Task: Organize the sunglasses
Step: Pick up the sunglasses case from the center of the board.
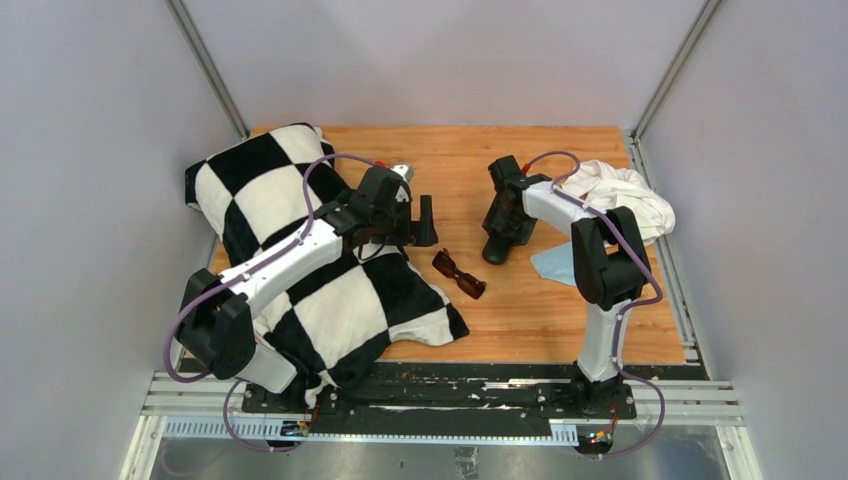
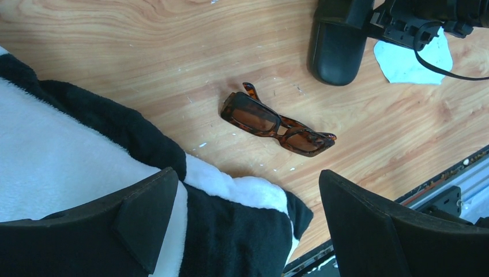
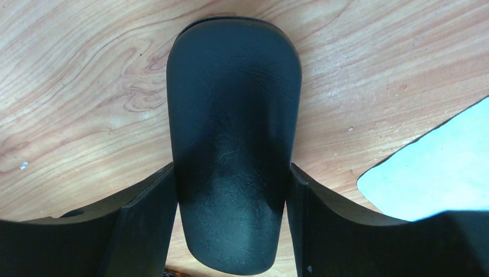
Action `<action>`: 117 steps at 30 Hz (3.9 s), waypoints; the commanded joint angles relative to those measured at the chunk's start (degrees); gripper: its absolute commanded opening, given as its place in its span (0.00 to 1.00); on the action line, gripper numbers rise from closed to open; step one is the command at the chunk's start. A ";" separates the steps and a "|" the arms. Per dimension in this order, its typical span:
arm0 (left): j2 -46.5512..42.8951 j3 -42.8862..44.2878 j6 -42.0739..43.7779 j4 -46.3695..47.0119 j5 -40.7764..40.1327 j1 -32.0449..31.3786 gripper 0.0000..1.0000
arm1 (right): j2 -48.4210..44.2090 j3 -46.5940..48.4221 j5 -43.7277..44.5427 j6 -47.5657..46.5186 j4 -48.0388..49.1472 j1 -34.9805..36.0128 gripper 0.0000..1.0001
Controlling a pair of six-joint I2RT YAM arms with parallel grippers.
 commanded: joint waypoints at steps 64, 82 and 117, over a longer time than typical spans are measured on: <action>4.29 2.59 -20.76 38.78 41.73 5.56 0.76 | -16.45 -33.38 -81.26 43.40 124.66 -6.26 0.43; 4.60 0.85 -20.83 41.29 42.35 5.56 0.78 | -15.97 -32.68 -81.85 45.56 124.68 -5.98 0.41; 9.51 -1.02 -33.71 42.59 43.09 8.55 0.00 | -34.53 -53.90 -72.05 37.49 99.91 -10.75 0.97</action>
